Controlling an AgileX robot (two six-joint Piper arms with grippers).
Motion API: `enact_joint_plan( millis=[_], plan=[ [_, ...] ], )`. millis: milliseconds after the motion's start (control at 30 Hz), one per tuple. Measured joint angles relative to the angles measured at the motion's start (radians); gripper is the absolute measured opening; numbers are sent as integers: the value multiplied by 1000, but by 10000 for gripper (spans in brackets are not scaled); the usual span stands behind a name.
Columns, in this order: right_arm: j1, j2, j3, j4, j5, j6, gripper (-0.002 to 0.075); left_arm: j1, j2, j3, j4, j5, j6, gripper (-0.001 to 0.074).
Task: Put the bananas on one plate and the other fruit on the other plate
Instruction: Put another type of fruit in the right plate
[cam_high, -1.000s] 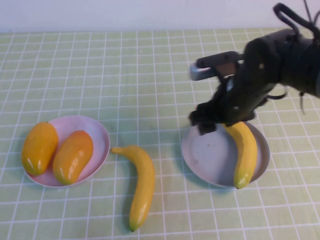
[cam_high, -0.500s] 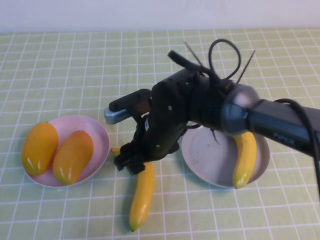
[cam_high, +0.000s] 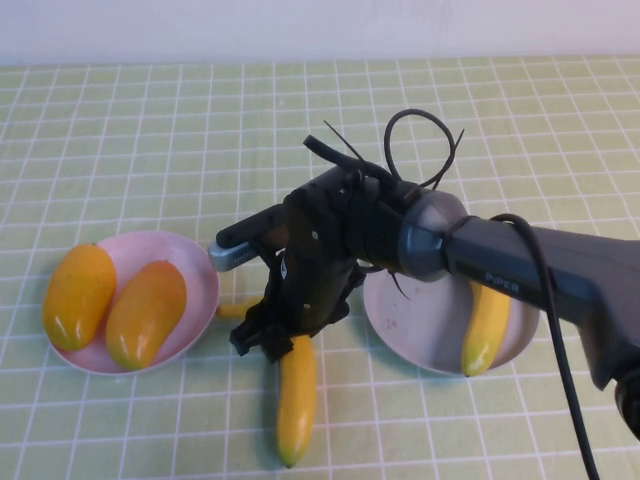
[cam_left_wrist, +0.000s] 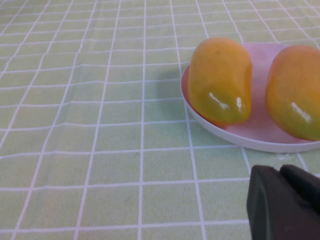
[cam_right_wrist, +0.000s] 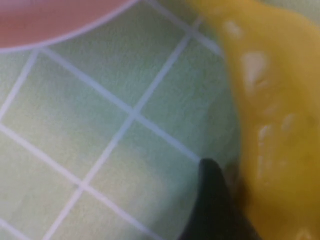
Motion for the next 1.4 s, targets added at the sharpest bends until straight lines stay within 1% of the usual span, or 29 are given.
enact_joint_plan(
  millis=[100, 267, 433, 567, 767, 900, 1200, 1233, 1300, 1400],
  plan=[
    [-2, 2, -14, -2, 9, 0, 303, 0, 0, 0, 0, 0, 0, 4],
    [-20, -16, -37, -5, 23, 15, 309, 0, 0, 0, 0, 0, 0, 4],
    [-76, -109, -31, -109, 94, 144, 309, 0, 0, 0, 0, 0, 0, 4],
    [-151, -212, 63, -189, 104, 234, 309, 0, 0, 0, 0, 0, 0, 4],
    [-244, -269, 228, -204, 56, 280, 309, 0, 0, 0, 0, 0, 0, 4],
    [-252, -269, 268, -193, 34, 280, 309, 0, 0, 0, 0, 0, 0, 4],
    [-260, -244, 271, -210, -20, 280, 309, 0, 0, 0, 0, 0, 0, 4],
    [-262, -236, 271, -215, -20, 280, 313, 0, 0, 0, 0, 0, 0, 4],
    [-262, -227, 271, -215, -18, 280, 351, 0, 0, 0, 0, 0, 0, 4],
    [-262, -223, 271, -215, 7, 280, 452, 0, 0, 0, 0, 0, 0, 4]
  ],
)
